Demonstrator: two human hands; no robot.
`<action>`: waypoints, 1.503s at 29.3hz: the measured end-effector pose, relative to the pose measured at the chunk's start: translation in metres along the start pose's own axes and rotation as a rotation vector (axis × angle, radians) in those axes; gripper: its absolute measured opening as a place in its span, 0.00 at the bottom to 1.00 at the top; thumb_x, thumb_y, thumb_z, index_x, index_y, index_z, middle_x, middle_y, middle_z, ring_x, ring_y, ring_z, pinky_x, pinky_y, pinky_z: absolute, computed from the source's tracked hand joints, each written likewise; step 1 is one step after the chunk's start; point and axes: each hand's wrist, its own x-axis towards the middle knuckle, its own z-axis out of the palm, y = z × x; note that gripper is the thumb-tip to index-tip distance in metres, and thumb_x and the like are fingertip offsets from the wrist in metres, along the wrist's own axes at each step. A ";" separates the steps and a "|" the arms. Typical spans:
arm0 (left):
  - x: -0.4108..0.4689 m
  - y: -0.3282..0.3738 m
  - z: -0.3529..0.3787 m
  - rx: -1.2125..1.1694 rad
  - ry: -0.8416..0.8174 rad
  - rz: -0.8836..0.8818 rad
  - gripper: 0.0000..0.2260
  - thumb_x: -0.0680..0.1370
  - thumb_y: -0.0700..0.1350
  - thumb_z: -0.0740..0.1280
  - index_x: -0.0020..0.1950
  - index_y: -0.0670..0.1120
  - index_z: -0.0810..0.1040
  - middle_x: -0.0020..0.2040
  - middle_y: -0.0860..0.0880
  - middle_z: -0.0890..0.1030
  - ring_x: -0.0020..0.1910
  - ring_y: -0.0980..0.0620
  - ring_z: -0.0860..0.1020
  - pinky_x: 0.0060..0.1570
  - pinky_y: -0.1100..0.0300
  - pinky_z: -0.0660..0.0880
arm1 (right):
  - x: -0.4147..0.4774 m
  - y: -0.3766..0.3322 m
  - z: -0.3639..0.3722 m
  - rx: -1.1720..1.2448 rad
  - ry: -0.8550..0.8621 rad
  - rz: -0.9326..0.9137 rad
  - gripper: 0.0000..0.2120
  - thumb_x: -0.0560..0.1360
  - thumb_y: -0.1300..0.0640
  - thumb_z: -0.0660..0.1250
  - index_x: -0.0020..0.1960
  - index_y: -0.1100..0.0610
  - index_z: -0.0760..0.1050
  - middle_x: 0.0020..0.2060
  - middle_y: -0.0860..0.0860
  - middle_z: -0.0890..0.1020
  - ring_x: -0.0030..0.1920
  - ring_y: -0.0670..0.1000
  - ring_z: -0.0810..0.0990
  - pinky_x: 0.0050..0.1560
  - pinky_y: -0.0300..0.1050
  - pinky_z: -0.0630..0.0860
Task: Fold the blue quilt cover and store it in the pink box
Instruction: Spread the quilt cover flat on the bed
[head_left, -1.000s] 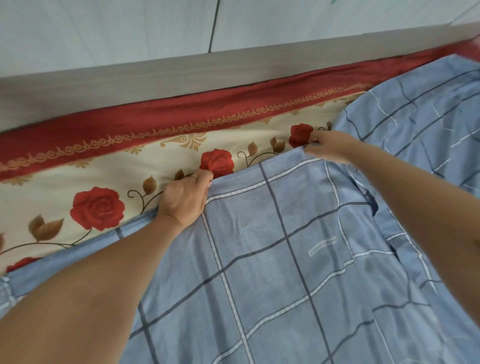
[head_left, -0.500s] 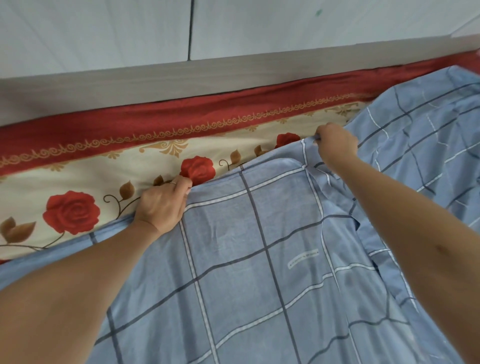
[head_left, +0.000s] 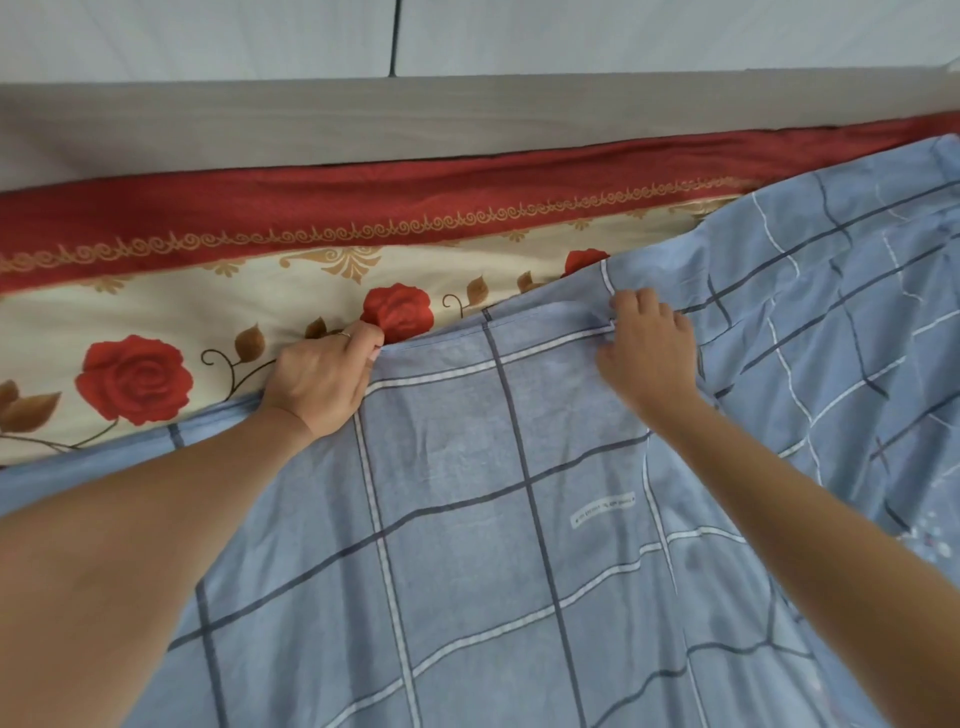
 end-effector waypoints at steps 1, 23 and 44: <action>0.000 0.001 -0.001 0.003 -0.005 -0.006 0.07 0.78 0.43 0.53 0.47 0.43 0.70 0.28 0.46 0.77 0.21 0.44 0.73 0.21 0.63 0.61 | -0.001 0.009 0.002 -0.022 -0.043 0.060 0.11 0.75 0.59 0.62 0.57 0.61 0.72 0.52 0.58 0.76 0.50 0.61 0.76 0.49 0.51 0.67; 0.001 0.002 -0.003 0.028 -0.023 -0.007 0.09 0.76 0.42 0.55 0.44 0.41 0.74 0.27 0.47 0.75 0.20 0.46 0.71 0.24 0.65 0.56 | 0.081 0.032 0.012 0.552 -0.170 0.403 0.09 0.79 0.51 0.62 0.52 0.57 0.72 0.41 0.52 0.76 0.44 0.54 0.73 0.43 0.47 0.67; 0.002 -0.003 0.006 -0.018 0.085 0.016 0.06 0.76 0.42 0.56 0.51 0.45 0.69 0.28 0.47 0.77 0.20 0.45 0.73 0.20 0.63 0.61 | -0.087 -0.128 0.012 0.319 0.188 -0.590 0.28 0.79 0.42 0.54 0.75 0.53 0.60 0.73 0.56 0.65 0.74 0.61 0.58 0.72 0.67 0.47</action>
